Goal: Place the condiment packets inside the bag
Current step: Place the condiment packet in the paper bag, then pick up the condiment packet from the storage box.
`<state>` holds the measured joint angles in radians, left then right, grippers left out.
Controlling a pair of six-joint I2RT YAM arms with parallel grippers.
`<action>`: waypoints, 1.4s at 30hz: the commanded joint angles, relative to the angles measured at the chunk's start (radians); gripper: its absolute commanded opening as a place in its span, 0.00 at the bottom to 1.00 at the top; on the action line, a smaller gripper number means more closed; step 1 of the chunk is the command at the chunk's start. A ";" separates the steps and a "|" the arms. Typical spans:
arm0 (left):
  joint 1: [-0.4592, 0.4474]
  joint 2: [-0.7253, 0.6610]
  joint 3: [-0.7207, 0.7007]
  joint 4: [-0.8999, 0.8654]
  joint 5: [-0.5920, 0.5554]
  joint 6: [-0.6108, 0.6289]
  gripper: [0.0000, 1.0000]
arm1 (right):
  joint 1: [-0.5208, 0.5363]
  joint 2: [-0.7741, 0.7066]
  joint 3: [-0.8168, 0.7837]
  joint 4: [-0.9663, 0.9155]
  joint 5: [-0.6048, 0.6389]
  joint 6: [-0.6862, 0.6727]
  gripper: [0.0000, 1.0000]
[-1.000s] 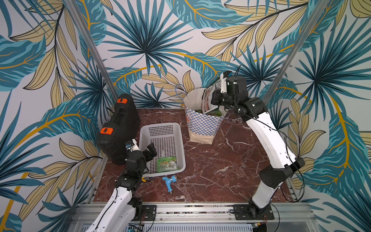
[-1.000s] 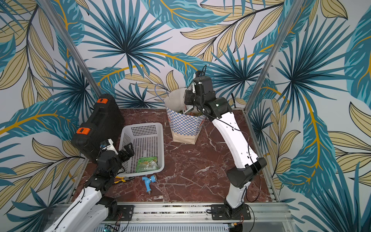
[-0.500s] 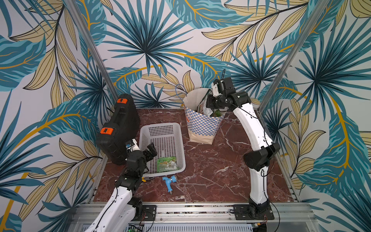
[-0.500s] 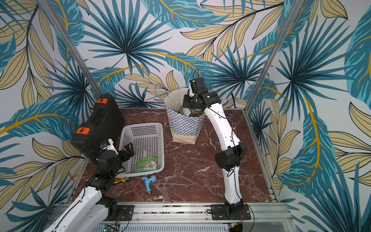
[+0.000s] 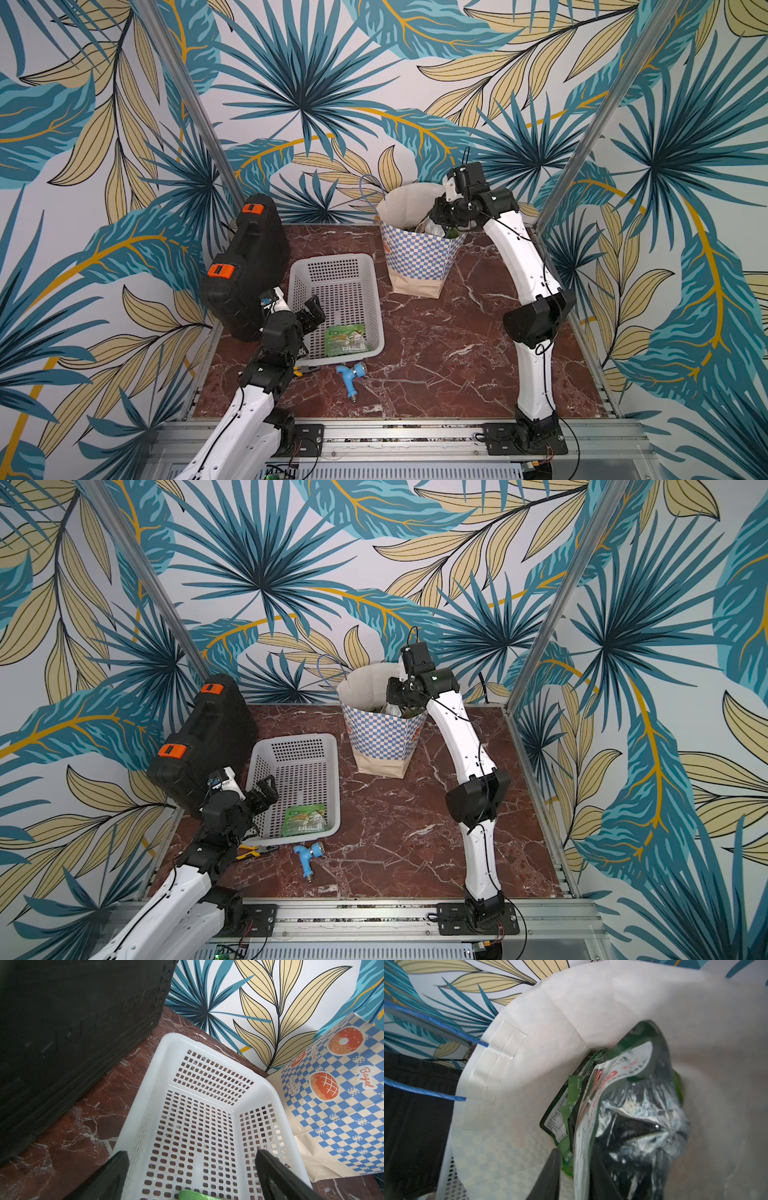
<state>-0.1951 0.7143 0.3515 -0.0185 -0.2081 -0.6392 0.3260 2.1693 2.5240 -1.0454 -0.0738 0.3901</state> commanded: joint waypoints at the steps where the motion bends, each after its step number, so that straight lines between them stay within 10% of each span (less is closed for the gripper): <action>1: 0.008 0.012 -0.016 0.022 0.021 0.018 1.00 | 0.006 -0.072 -0.010 -0.016 0.049 -0.029 0.42; 14: 0.008 0.192 0.115 -0.094 0.095 0.074 1.00 | 0.006 -0.316 -0.119 0.000 -0.041 -0.090 0.77; 42: -0.128 0.541 0.458 -0.714 0.246 0.093 1.00 | 0.005 -1.169 -1.432 0.418 -0.038 -0.076 0.99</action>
<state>-0.3187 1.2579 0.7883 -0.6983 -0.0143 -0.5270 0.3279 1.0386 1.1496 -0.6937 -0.1131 0.2996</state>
